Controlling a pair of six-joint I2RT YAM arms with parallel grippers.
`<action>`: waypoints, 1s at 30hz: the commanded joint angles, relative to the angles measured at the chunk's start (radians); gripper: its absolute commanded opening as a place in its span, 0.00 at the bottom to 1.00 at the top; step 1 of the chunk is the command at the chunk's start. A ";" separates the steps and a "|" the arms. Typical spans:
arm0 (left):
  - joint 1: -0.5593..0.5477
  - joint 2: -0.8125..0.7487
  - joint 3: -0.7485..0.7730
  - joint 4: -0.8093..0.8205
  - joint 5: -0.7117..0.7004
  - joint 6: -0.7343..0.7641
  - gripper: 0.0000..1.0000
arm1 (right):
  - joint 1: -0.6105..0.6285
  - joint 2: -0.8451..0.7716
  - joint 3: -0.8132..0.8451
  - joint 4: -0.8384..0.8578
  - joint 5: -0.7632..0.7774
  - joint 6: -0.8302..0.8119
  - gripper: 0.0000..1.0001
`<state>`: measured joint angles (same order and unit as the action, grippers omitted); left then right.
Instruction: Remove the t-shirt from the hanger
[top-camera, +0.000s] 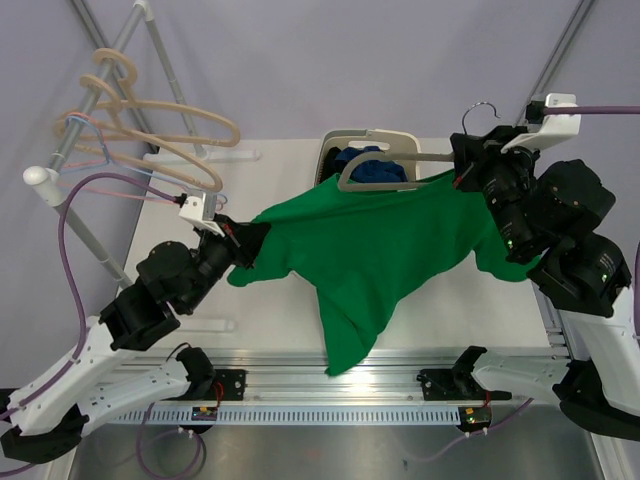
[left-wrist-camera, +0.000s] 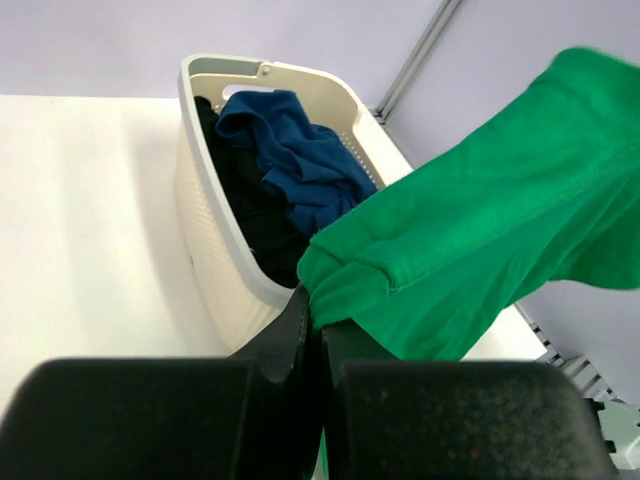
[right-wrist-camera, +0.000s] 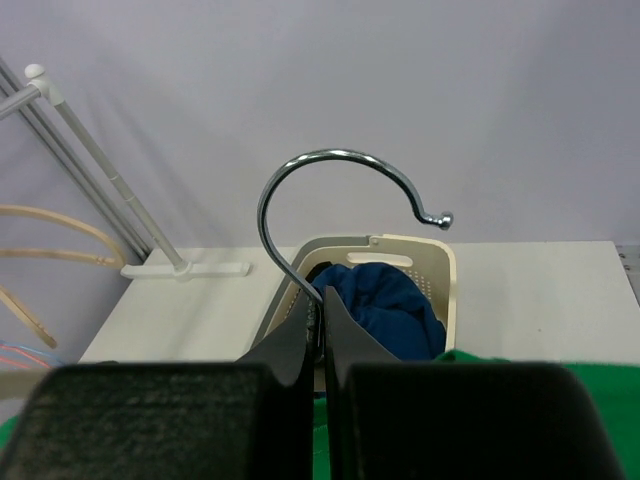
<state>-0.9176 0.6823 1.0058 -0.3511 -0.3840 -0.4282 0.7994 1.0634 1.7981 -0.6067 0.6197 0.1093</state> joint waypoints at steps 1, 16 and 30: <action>0.006 0.011 -0.009 -0.002 -0.124 -0.003 0.00 | -0.011 -0.008 0.000 0.110 0.086 -0.054 0.00; 0.006 0.226 -0.030 0.391 -0.016 0.216 0.00 | -0.012 -0.121 -0.242 0.334 0.084 0.073 0.00; 0.006 0.366 0.243 0.402 0.145 0.315 0.00 | -0.012 -0.318 -0.336 0.334 0.129 -0.005 0.00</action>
<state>-0.9157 1.0492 1.2457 -0.0044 -0.2615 -0.1387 0.7929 0.7677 1.4803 -0.3233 0.7166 0.1360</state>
